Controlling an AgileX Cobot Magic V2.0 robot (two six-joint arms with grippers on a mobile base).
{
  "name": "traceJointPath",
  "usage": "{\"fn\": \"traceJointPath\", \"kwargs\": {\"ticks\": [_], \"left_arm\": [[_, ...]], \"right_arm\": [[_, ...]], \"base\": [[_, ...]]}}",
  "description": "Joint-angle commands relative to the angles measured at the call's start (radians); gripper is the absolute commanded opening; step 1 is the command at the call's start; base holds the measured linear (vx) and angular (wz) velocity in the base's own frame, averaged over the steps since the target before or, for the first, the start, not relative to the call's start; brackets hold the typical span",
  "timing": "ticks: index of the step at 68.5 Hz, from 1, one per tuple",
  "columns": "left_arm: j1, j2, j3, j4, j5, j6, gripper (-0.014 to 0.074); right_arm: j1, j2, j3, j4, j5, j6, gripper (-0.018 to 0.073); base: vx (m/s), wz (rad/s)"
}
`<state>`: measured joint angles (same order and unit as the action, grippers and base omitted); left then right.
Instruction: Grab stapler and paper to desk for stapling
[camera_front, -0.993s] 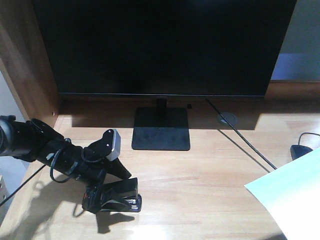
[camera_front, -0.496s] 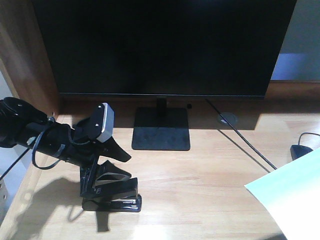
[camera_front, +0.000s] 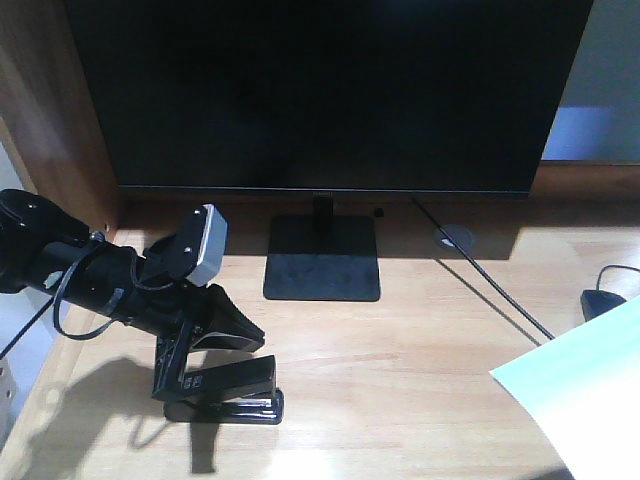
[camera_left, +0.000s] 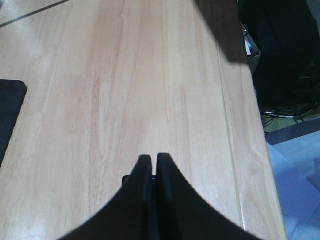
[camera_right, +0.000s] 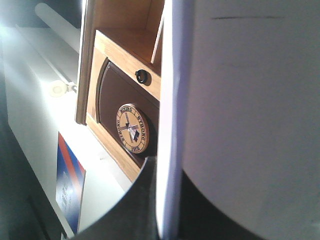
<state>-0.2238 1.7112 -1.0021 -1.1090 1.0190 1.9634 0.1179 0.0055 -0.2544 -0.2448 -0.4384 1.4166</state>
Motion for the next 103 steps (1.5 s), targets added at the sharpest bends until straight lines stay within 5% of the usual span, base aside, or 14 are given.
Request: {"fn": "traceJointPath", "kwargs": {"ticks": [1,103], "left_arm": [[-0.003,-0.042,-0.021,-0.050,0.000,-0.010,-0.0008],[-0.003,0.090,-0.021,-0.054,-0.018,-0.006,-0.0006]], "right_arm": [[-0.004,0.016,-0.027,-0.005,-0.047,-0.013,-0.0005],[-0.004,0.016,-0.027,-0.005,-0.047,-0.013,-0.0005]], "base": [[0.00,0.00],[0.00,0.00]]}}
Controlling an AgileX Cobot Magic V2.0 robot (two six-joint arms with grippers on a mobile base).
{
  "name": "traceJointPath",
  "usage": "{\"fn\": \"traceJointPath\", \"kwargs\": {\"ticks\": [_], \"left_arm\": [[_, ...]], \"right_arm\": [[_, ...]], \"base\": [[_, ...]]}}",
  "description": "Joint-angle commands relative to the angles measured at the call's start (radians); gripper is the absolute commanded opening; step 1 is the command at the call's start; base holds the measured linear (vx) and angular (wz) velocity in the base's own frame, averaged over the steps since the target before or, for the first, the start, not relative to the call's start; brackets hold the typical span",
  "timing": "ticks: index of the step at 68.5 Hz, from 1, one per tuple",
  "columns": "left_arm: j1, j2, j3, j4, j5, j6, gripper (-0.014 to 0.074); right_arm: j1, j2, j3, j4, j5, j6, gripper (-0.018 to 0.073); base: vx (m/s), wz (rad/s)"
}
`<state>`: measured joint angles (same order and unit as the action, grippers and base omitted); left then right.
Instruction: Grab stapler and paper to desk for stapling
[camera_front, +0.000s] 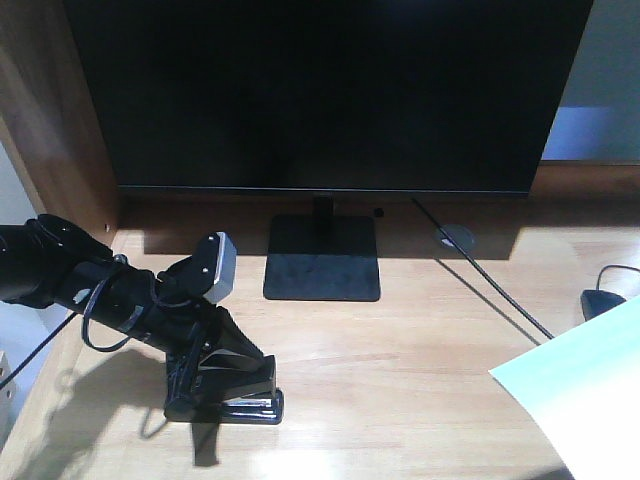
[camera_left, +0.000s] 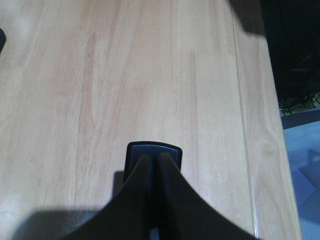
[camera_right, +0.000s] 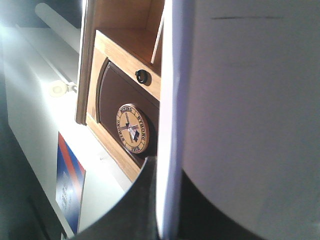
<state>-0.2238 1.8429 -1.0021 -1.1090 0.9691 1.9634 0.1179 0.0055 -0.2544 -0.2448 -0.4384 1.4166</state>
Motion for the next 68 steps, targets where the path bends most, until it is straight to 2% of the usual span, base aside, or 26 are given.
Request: {"fn": "traceJointPath", "kwargs": {"ticks": [1,68], "left_arm": [[-0.003,-0.042,-0.021,-0.054,0.032,-0.006,-0.0006],[-0.003,-0.042,-0.021,-0.054,0.032,-0.006,-0.0006]], "right_arm": [[-0.004,0.016,-0.027,-0.005,-0.047,-0.013,-0.0005],[-0.004,0.016,-0.027,-0.005,-0.048,-0.013,-0.0005]], "base": [[0.00,0.00],[0.00,0.00]]}}
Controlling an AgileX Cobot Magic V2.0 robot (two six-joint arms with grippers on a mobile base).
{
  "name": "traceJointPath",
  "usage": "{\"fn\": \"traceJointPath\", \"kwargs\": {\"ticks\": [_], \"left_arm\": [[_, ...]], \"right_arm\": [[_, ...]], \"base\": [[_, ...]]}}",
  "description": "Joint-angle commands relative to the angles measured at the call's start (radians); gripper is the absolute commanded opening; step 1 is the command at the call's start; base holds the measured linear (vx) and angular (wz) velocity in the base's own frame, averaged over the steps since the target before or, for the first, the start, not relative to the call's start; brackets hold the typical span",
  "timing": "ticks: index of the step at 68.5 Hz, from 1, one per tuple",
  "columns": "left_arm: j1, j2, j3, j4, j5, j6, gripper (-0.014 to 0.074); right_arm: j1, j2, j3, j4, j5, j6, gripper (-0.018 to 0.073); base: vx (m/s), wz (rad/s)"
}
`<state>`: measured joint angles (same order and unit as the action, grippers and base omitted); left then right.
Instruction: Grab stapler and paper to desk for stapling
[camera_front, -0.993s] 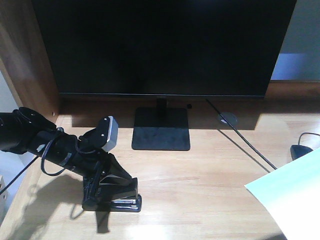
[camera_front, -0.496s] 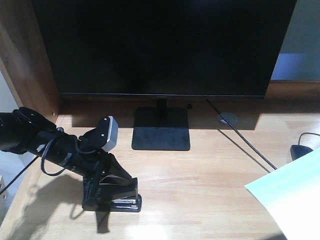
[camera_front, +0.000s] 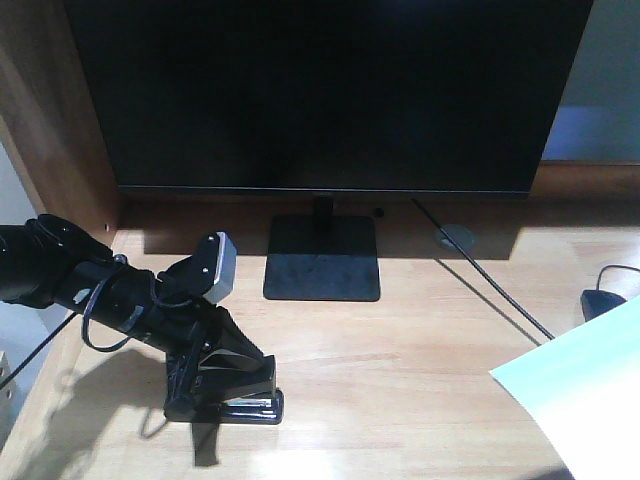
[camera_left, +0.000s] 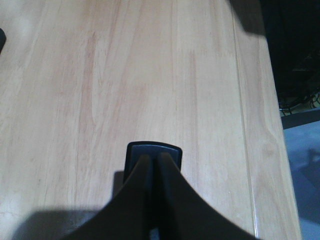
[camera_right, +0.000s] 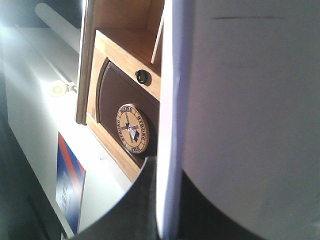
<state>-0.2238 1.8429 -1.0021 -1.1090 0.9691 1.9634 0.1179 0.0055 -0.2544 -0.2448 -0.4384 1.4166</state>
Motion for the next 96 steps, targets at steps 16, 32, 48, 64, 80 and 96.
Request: {"fn": "traceJointPath", "kwargs": {"ticks": [16,32,48,64,80,96], "left_arm": [[-0.003,-0.042,-0.021,-0.054,0.032,-0.006,-0.0006],[-0.003,-0.042,-0.021,-0.054,0.032,-0.006,-0.0006],[-0.003,-0.042,-0.021,-0.054,0.033,-0.006,-0.0006],[-0.003,-0.042,-0.021,-0.054,0.033,-0.006,-0.0006],[-0.003,-0.042,-0.021,-0.054,0.033,-0.006,-0.0006],[-0.003,-0.042,-0.021,-0.054,0.033,-0.006,-0.0006]], "right_arm": [[-0.004,0.022,-0.027,0.024,-0.045,-0.010,-0.0005],[-0.004,0.146,-0.031,0.062,-0.063,-0.009,-0.0004],[-0.004,0.392,-0.031,0.062,-0.254,-0.013,-0.0003],[-0.004,0.677,-0.032,0.058,-0.438,0.020,-0.0003],[-0.017,0.872,-0.032,-0.005,-0.597,0.114,-0.0003],[-0.185,1.024,-0.032,-0.257,-0.711,0.363,-0.0003]], "base": [[0.00,0.00],[0.00,0.00],[0.00,0.00],[0.00,0.00],[0.00,0.00],[0.00,0.00]]}}
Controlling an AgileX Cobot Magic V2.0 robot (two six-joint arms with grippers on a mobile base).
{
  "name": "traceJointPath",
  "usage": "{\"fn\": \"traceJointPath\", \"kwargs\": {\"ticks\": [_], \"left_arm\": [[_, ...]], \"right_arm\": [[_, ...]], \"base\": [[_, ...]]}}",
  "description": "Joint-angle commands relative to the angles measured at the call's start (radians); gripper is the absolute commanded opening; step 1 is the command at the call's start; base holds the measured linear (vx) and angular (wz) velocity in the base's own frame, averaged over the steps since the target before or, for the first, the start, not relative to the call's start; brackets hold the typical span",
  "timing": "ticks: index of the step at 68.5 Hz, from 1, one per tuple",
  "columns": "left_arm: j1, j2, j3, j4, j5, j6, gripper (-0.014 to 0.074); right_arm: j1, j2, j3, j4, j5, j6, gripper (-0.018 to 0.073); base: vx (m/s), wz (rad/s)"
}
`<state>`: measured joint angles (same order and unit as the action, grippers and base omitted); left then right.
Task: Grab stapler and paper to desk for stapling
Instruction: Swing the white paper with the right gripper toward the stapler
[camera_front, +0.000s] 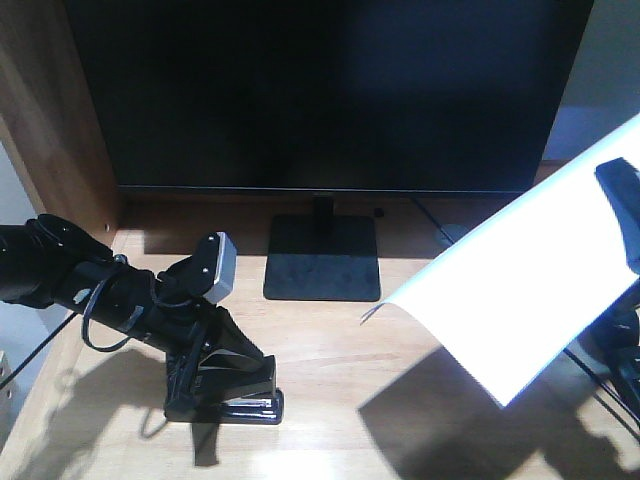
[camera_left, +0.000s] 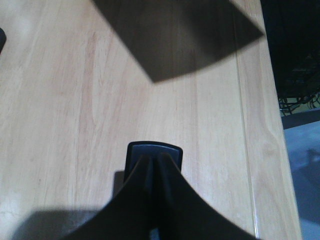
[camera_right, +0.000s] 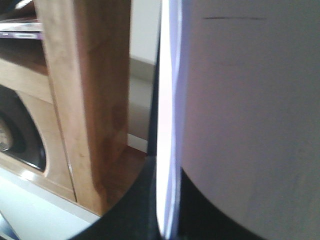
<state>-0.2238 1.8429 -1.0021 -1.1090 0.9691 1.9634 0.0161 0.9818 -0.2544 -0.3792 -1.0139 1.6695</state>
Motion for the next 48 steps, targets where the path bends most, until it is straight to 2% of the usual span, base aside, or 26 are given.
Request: {"fn": "traceJointPath", "kwargs": {"ticks": [1,11,15,19,32,48], "left_arm": [[-0.003,-0.042,-0.021,-0.054,0.033,-0.006,-0.0006],[-0.003,-0.042,-0.021,-0.054,0.033,-0.006,-0.0006],[-0.003,-0.042,-0.021,-0.054,0.033,-0.006,-0.0006],[-0.003,-0.042,-0.021,-0.054,0.033,-0.006,-0.0006],[-0.003,-0.042,-0.021,-0.054,0.033,-0.006,-0.0006],[-0.003,-0.042,-0.021,-0.054,0.033,-0.006,-0.0006]], "right_arm": [[-0.100,0.058,-0.032,-0.144,-0.150,0.125,-0.0003],[-0.283,0.180,-0.032,-0.375,-0.332,0.270,-0.0003],[-0.333,0.217,-0.038,-0.476,-0.333,0.320,-0.0003],[-0.364,0.262,-0.052,-0.588,-0.333,0.320,-0.0003],[-0.364,0.365,-0.118,-0.809,-0.333,0.305,-0.0003],[-0.364,0.429,-0.184,-0.908,-0.333,0.301,-0.0003]], "base": [[0.00,0.00],[0.00,0.00],[0.00,0.00],[0.00,0.00],[0.00,0.00],[0.00,0.00]]}}
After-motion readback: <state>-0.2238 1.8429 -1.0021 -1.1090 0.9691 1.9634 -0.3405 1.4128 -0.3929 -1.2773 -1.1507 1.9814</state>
